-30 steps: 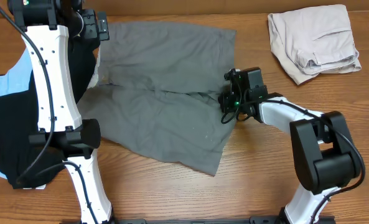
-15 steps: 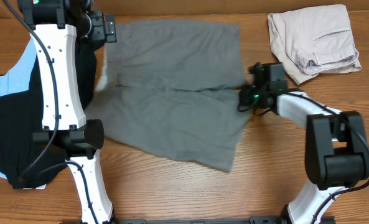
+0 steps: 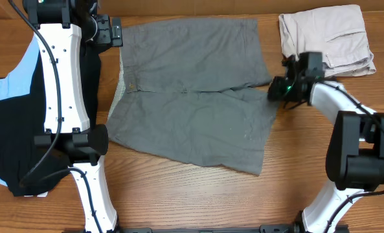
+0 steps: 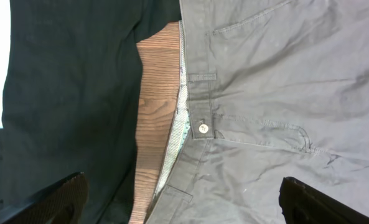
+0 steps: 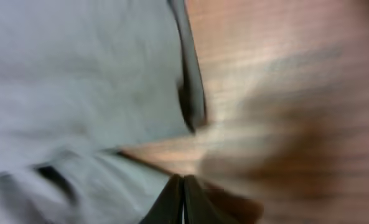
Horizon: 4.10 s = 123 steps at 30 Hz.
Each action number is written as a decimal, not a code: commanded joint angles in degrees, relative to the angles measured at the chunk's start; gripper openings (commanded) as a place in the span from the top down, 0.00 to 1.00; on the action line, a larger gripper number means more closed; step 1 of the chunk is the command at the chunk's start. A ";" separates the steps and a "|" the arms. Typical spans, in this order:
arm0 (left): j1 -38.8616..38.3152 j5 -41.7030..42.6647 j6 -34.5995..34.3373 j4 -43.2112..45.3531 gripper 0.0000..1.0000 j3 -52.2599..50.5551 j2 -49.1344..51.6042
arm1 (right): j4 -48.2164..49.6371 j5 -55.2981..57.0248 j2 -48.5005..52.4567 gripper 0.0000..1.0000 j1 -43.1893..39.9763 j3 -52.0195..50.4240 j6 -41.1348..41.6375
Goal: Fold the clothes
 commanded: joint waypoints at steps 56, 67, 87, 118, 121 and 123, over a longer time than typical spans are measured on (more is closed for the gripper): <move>1.07 -8.41 -63.25 66.01 0.15 -115.38 -43.82 | -40.65 12.61 -33.92 0.05 19.15 -7.21 27.39; 1.07 -6.91 -60.87 73.83 0.64 -115.58 -33.14 | -38.56 12.61 -33.88 0.16 19.93 -11.98 34.21; 1.07 -4.04 -60.89 77.42 0.96 -115.58 -28.68 | -25.53 9.97 -33.83 0.31 20.70 -33.16 48.70; 1.20 0.90 -43.87 63.17 0.96 -112.15 -31.67 | -21.84 11.08 -35.65 0.96 15.65 -27.15 40.04; 1.18 -1.40 -41.57 54.14 0.96 -107.54 -34.95 | -26.56 11.06 -36.24 0.96 11.17 -19.93 35.10; 1.18 -2.97 -39.65 47.87 0.96 -103.62 -37.73 | -29.81 11.08 -36.26 0.96 8.72 -14.43 32.50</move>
